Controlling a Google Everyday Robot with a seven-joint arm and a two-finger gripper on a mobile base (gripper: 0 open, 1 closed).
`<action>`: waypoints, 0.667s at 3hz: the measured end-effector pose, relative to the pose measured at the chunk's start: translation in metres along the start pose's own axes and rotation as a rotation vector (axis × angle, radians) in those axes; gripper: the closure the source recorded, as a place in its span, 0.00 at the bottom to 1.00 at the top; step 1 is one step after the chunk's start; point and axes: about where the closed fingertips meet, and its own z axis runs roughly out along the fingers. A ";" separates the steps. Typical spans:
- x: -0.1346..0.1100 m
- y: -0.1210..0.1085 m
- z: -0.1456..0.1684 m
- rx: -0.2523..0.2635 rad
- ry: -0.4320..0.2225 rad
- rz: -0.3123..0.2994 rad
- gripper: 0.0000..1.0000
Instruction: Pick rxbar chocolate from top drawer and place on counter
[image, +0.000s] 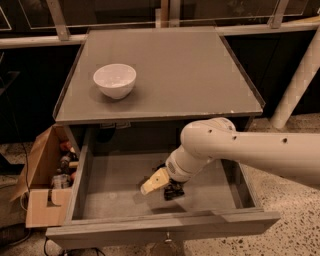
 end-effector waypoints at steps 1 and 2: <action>-0.001 0.004 0.006 -0.016 0.011 -0.004 0.00; -0.001 0.006 0.013 -0.032 0.023 0.002 0.00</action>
Offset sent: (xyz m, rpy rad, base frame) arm 0.0004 0.0127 -0.0168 0.0305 0.0535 0.0110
